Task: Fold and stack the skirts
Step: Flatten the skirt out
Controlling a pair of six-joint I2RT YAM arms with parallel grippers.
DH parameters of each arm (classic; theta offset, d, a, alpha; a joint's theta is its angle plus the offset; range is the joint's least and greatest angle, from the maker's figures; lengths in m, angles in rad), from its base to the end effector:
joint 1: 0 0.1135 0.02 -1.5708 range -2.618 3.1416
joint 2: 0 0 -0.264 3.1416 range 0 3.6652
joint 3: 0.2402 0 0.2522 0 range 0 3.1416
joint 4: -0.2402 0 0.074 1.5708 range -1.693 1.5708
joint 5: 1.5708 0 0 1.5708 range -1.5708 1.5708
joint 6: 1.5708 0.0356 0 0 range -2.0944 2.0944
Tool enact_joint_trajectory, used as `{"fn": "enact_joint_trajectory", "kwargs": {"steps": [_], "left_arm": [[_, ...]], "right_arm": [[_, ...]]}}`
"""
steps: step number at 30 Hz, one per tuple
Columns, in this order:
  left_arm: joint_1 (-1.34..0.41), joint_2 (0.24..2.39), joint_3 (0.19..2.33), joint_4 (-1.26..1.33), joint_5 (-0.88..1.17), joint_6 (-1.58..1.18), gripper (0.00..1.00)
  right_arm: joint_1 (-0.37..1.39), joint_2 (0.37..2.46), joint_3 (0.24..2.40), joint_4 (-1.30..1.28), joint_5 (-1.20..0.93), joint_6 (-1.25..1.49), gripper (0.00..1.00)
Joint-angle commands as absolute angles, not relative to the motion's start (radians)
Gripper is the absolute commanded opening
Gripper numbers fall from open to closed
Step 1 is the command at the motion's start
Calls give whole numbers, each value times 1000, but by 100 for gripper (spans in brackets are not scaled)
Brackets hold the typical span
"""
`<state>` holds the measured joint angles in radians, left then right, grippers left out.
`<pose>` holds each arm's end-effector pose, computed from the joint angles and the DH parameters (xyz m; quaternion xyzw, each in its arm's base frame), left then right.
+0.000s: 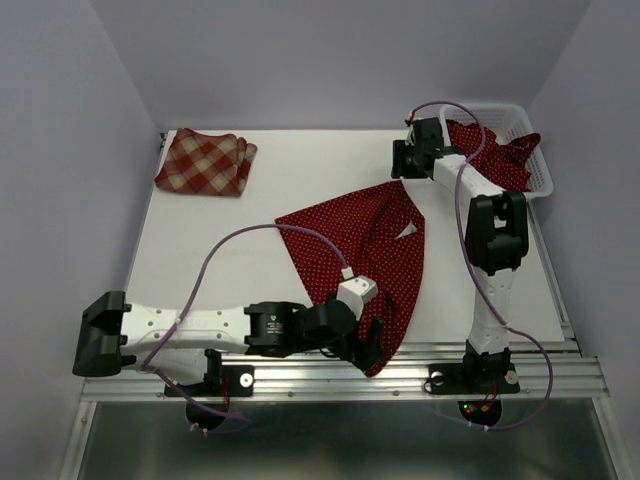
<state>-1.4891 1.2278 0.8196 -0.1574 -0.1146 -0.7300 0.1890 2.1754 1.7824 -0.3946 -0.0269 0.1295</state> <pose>0.0263 -0.2710 0.2613 0.2985 0.8228 -0.4083 0.2590 0.4876 0.0942 0.2147 -0.0326 0.9237 0.0728 0.3748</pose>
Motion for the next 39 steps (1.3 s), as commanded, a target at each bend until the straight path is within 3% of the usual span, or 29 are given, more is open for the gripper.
{"fn": "enact_joint_trajectory", "kwargs": {"steps": [1,7,12,15,27,31,33,34,36,37,38,39], "left_arm": [[-1402,1109,893,-282,-363,-784,99],[-954,997,783,-226,-336,-784,99],[-672,1035,756,-89,-244,-690,99],[-524,1167,767,-14,-143,-637,99],[-342,1604,962,86,43,-552,99],[-319,1719,1037,92,58,-539,98],[-314,1770,1058,89,63,-529,93],[-314,1785,1077,89,77,-526,83],[-314,1815,1089,92,98,-522,75],[-314,1839,1097,94,115,-519,65],[-314,1851,1101,92,120,-517,61],[-314,1870,1104,89,135,-514,49]], "right_arm": [[181,2106,1770,-373,-28,92,61],[181,2106,1772,-368,-66,68,77],[181,2146,1801,-371,-98,58,78],[181,2173,1818,-371,-87,57,78],[163,2243,1810,-370,-123,46,77],[153,2256,1798,-368,-130,46,72],[153,2263,1793,-367,-133,46,69],[153,2264,1792,-368,-140,46,68],[144,2272,1790,-368,-147,46,67],[144,2273,1790,-368,-159,46,62],[144,2278,1789,-367,-167,48,59],[144,2278,1789,-367,-176,48,53]]}}
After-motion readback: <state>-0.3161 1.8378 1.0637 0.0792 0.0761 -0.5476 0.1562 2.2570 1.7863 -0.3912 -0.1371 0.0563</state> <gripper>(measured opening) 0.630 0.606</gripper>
